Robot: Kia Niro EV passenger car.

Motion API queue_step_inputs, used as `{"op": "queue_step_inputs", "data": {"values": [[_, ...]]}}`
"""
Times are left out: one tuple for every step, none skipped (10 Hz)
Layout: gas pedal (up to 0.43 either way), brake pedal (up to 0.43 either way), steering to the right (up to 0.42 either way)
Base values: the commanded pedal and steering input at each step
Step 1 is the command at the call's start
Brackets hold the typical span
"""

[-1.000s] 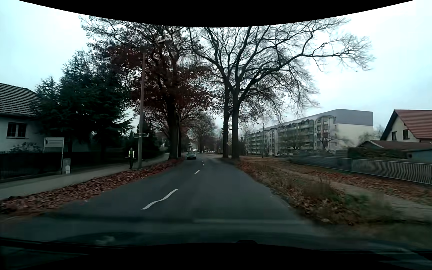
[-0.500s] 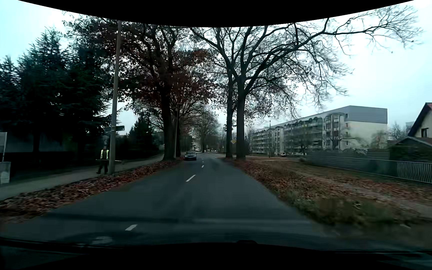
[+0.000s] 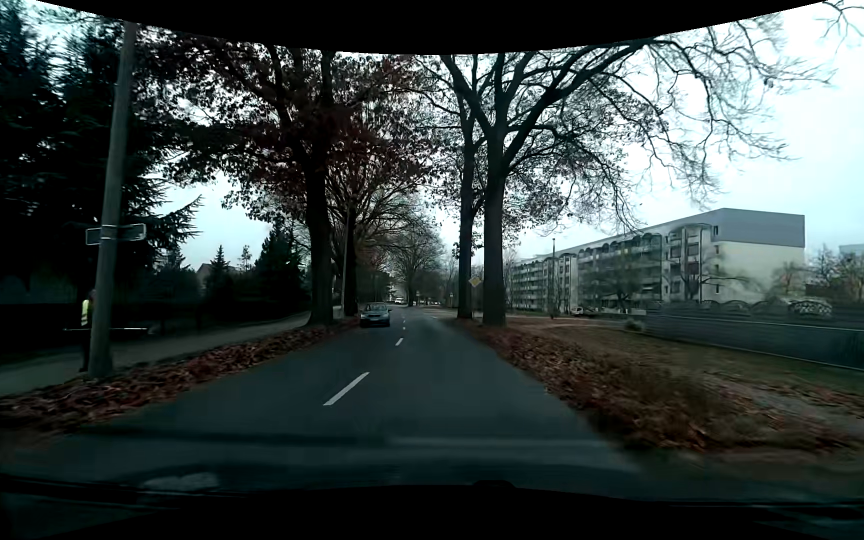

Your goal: Follow the waypoints while adhering to traffic rules and regulations

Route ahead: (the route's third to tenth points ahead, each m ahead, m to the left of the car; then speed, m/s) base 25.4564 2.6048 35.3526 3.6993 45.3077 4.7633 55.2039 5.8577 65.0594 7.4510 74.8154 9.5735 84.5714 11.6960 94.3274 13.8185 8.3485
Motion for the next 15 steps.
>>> {"op": "queue_step_inputs", "data": {"values": [[0.098,0.000,-0.012],[0.098,0.000,-0.015],[0.087,0.000,-0.017],[0.087,0.000,-0.017],[0.087,0.000,-0.018],[0.087,0.000,-0.018],[0.087,0.000,-0.018],[0.087,0.000,-0.019],[0.087,0.000,-0.019],[0.087,0.000,-0.021],[0.087,0.000,-0.022],[0.087,0.000,-0.022],[0.087,0.000,-0.022],[0.087,0.000,-0.022],[0.087,0.000,-0.022]]}}
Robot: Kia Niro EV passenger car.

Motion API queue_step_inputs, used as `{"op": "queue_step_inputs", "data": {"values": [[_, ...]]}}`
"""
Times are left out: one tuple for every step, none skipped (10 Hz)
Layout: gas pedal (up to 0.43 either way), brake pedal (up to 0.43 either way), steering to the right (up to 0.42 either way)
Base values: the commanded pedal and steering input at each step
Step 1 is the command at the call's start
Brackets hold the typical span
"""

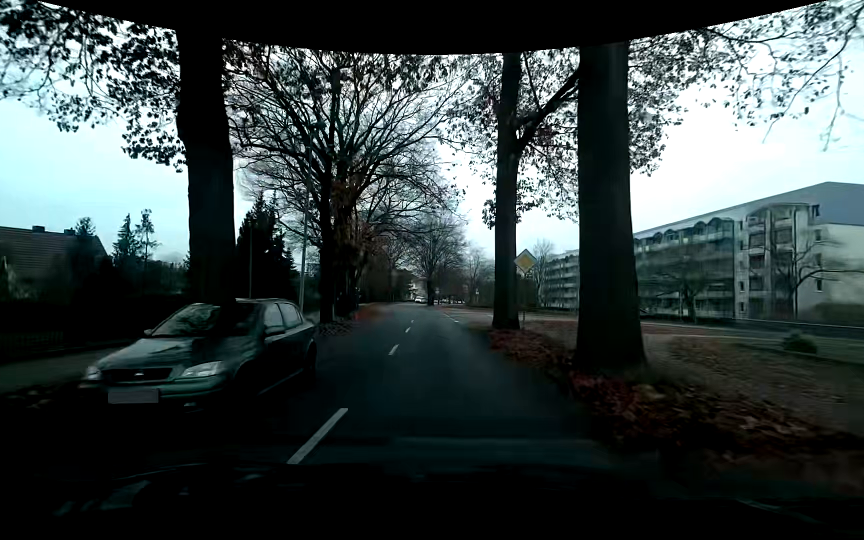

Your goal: Follow the waypoints while adhering to traffic rules and regulations

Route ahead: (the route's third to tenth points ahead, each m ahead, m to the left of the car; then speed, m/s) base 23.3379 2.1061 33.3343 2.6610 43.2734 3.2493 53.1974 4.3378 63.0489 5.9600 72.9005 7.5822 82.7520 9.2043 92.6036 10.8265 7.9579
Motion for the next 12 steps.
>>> {"op": "queue_step_inputs", "data": {"values": [[0.087,0.000,-0.022],[0.087,0.000,-0.022],[0.087,0.000,-0.022],[0.087,0.000,-0.022],[0.087,0.000,-0.021],[0.087,0.000,-0.020],[0.087,0.000,-0.018],[0.087,0.000,-0.015],[0.087,0.000,-0.014],[0.087,0.000,-0.014],[0.087,0.000,-0.014],[0.098,0.000,-0.014]]}}
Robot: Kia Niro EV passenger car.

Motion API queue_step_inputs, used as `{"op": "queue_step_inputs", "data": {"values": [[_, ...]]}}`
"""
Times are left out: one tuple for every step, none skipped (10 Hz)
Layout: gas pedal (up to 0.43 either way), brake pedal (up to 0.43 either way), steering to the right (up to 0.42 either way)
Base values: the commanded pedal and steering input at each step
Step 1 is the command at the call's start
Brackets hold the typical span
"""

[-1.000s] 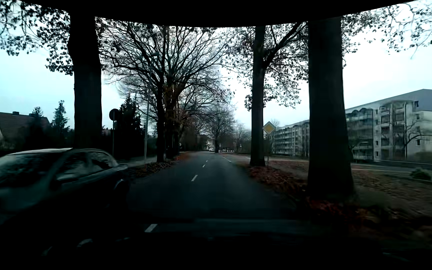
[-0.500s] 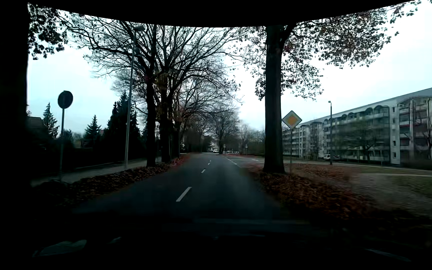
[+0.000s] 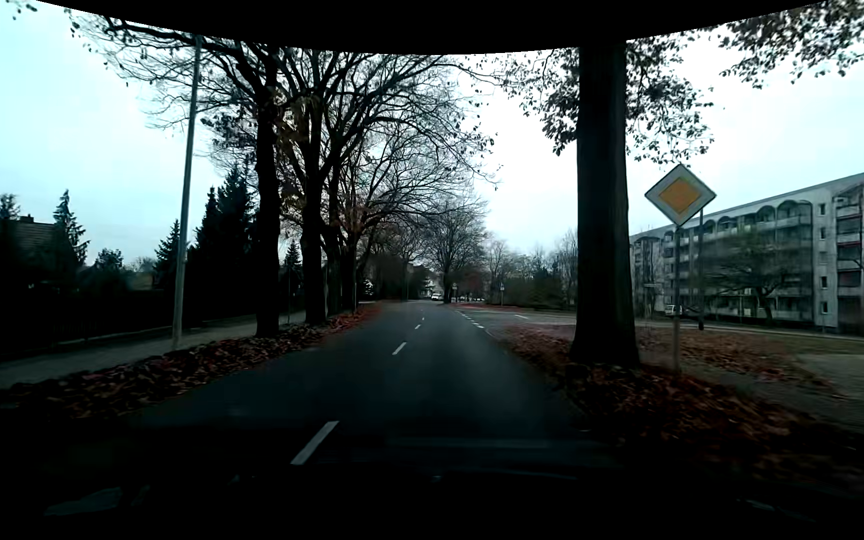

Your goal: Follow the waypoints while adhering to traffic rules and regulations

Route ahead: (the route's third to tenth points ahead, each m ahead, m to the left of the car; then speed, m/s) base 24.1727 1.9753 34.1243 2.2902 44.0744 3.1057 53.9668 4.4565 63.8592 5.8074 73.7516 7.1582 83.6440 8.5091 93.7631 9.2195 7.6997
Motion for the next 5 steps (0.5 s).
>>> {"op": "queue_step_inputs", "data": {"values": [[0.098,0.000,-0.014],[0.098,0.000,-0.013],[0.098,0.000,-0.013],[0.110,0.000,-0.013],[0.110,0.000,-0.013]]}}
